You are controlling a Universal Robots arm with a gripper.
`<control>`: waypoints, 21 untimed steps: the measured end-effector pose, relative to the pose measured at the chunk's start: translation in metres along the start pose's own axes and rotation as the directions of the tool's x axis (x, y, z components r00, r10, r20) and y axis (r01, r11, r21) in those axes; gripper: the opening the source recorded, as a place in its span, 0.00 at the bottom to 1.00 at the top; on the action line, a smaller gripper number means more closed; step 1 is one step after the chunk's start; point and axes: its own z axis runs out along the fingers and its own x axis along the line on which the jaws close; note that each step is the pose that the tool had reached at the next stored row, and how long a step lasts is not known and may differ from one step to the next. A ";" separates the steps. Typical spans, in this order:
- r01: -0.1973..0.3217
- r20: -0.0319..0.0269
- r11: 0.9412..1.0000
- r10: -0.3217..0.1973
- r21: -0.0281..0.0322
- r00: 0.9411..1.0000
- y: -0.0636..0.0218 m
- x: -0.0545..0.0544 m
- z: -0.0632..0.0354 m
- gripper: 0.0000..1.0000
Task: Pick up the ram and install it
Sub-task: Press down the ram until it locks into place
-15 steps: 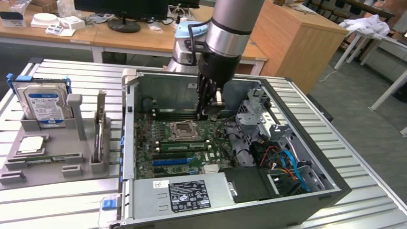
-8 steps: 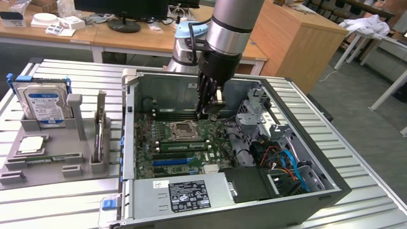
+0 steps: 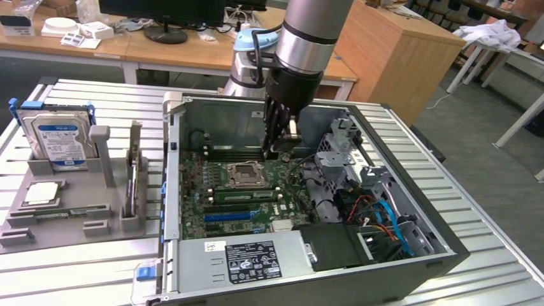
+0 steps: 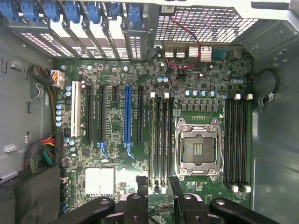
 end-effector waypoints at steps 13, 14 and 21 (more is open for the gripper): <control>0.000 0.000 1.000 0.000 0.000 1.000 0.0000 0.000 0.0000 0.11; 0.000 0.000 1.000 0.000 0.000 1.000 0.0000 0.000 0.0000 0.11; -0.006 0.000 1.000 0.006 0.000 1.000 -0.0074 0.000 -0.0001 0.11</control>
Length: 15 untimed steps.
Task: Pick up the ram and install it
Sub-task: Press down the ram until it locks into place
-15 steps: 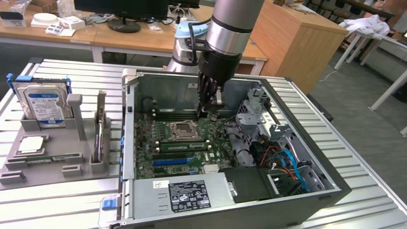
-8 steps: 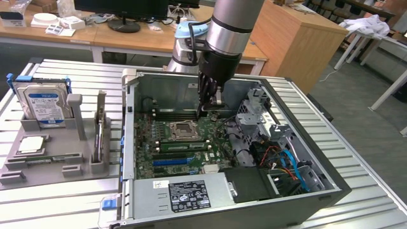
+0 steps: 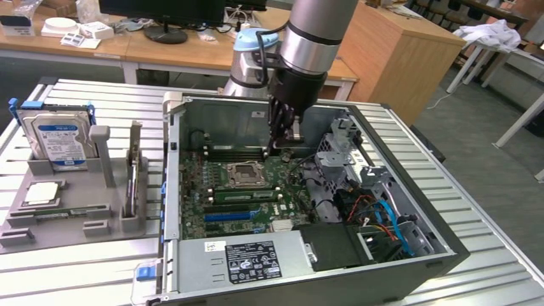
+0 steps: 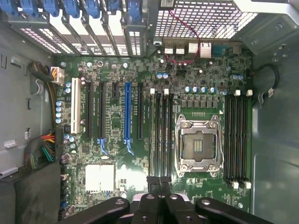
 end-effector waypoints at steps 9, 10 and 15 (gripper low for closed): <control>-0.011 0.000 1.000 0.011 0.000 1.000 -0.0157 0.000 0.0004 0.11; -0.011 0.000 1.000 0.011 0.000 1.000 -0.0181 0.000 0.0004 0.11; -0.011 0.000 1.000 0.011 0.000 1.000 -0.0224 0.000 0.0005 0.11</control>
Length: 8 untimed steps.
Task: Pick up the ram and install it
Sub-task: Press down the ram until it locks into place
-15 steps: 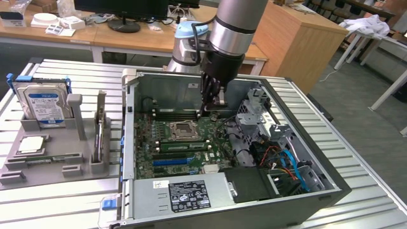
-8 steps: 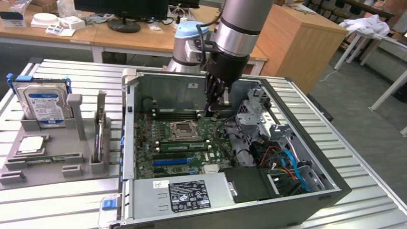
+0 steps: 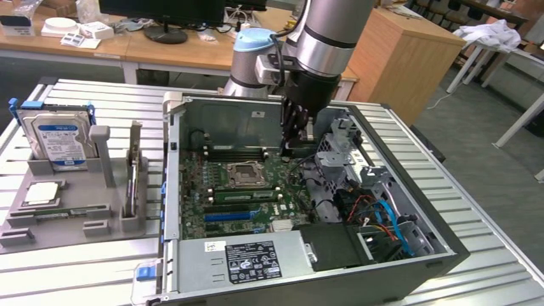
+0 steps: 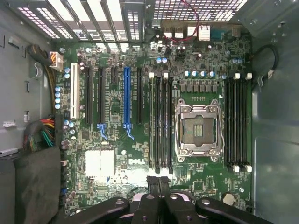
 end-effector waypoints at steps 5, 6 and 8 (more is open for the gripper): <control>0.000 0.000 1.000 0.000 0.000 1.000 -0.0001 0.000 0.0018 0.11; 0.000 0.000 1.000 0.000 0.000 1.000 -0.0001 0.000 0.0030 0.11; 0.000 0.000 1.000 0.000 0.000 1.000 -0.0001 0.000 0.0060 0.11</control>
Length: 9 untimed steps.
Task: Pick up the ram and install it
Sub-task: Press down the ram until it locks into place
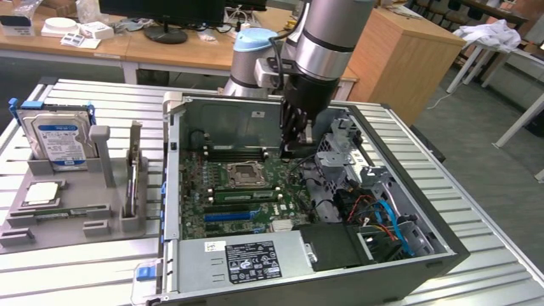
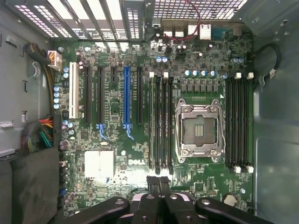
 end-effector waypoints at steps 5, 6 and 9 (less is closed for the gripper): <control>0.000 0.000 1.000 0.000 0.000 1.000 0.0000 0.000 0.0010 0.11; 0.000 0.000 1.000 0.000 0.000 1.000 0.0000 0.000 0.0010 0.11; 0.000 0.000 1.000 0.000 -0.013 1.000 -0.0002 0.000 0.0014 0.11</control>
